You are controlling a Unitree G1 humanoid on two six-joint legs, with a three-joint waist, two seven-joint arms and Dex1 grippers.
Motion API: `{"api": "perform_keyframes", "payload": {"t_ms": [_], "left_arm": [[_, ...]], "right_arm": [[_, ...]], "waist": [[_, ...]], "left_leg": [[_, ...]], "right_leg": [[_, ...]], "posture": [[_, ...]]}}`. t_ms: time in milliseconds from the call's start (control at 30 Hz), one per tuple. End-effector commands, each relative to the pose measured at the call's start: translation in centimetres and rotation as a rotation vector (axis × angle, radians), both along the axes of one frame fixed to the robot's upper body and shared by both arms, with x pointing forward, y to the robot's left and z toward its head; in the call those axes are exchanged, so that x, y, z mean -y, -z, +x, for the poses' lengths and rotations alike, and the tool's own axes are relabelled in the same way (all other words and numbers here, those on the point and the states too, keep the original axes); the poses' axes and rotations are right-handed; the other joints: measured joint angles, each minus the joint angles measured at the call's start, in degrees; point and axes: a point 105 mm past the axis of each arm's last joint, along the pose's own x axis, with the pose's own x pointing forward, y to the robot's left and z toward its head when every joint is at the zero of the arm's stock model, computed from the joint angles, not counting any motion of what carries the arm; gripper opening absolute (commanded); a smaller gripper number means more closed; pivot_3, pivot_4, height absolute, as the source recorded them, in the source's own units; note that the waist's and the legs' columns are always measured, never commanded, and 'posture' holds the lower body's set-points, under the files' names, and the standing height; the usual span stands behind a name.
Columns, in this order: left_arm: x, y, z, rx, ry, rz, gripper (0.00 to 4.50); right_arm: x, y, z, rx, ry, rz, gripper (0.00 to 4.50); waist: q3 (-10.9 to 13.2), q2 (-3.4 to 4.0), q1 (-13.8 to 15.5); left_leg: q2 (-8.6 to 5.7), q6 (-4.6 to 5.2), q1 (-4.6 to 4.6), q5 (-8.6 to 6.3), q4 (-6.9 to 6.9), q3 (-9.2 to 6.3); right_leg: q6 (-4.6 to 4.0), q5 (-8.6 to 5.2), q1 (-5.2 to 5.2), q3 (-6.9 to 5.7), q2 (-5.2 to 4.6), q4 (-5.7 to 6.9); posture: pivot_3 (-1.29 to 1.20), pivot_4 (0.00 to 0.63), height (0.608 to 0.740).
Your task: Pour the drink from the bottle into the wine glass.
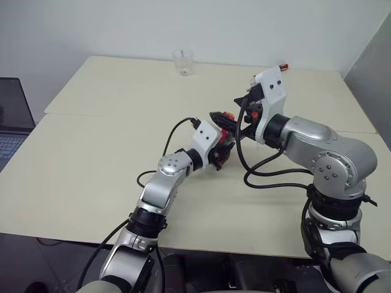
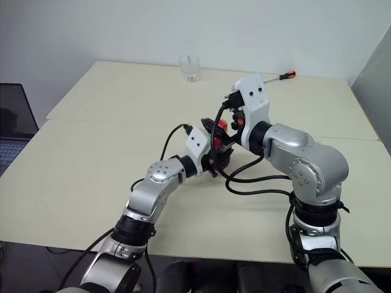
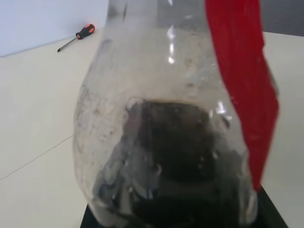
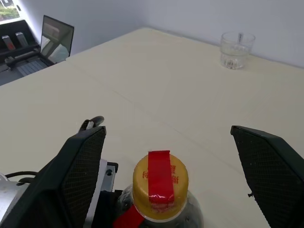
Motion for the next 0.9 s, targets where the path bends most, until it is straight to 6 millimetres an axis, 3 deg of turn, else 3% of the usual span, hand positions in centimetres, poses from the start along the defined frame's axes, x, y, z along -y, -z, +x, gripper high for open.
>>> {"api": "perform_keyframes", "payload": {"t_ms": [33,200,367,467,567,767,900], "left_arm": [[0.2,-2.0,0.1,0.083,0.001,-0.021,1.19],[-1.7,-1.9,1.3,0.091,-0.093,-0.027,1.19],[-1.5,-2.2,1.6,0.112,-0.112,-0.04,1.19],[-1.1,-2.2,1.5,0.116,-0.108,-0.047,1.19],[-1.0,-2.1,1.5,0.118,-0.108,-0.048,1.19],[-0.4,-2.2,0.6,0.105,-0.039,-0.063,1.19],[-0.8,-2.3,0.4,0.105,-0.018,-0.06,1.19]], "right_arm": [[0.7,-1.1,0.0,0.028,0.049,0.017,4.5],[1.3,-0.9,-0.5,0.001,0.078,0.018,4.5],[0.8,-0.5,-1.1,-0.019,0.072,0.017,4.5],[0.5,-0.6,-1.2,-0.022,0.065,0.024,3.92],[0.1,-0.6,-1.4,-0.026,0.042,0.027,2.89],[-0.3,-0.5,-1.6,-0.033,0.037,0.027,2.88],[1.0,-0.6,-1.8,-0.026,0.039,0.001,2.88]], "waist": [[0.0,0.0,-0.01],[0.0,0.0,-0.02],[0.0,0.0,-0.13],[0.0,0.0,-0.13],[0.0,0.0,-0.14],[0.0,0.0,-0.16],[0.0,0.0,-0.16]], "left_leg": [[0.0,0.0,0.0,0.0,-0.01,0.0],[0.02,0.02,0.0,0.01,-0.02,-0.05],[0.01,0.03,0.0,0.01,-0.04,-0.07],[-0.01,0.03,-0.03,0.01,-0.03,-0.04],[-0.02,0.03,-0.03,0.01,-0.03,-0.05],[0.0,0.03,-0.03,0.01,-0.05,-0.1],[-0.02,0.03,-0.03,0.01,-0.04,-0.07]], "right_leg": [[0.0,0.0,0.0,-0.01,0.02,0.0],[0.0,0.0,0.0,-0.02,0.05,0.03],[0.0,0.0,0.0,-0.04,0.05,0.01],[0.0,0.0,0.0,-0.04,0.03,-0.01],[0.01,0.0,0.0,-0.04,0.02,-0.02],[0.0,0.0,-0.01,-0.06,0.06,0.0],[0.01,0.0,-0.01,-0.06,0.03,-0.02]], "posture": [[0.0,0.15,0.74],[0.0,0.15,0.74],[0.0,0.15,0.74],[0.0,0.15,0.74],[0.0,0.15,0.74],[0.0,0.15,0.74],[0.0,0.15,0.74]]}}
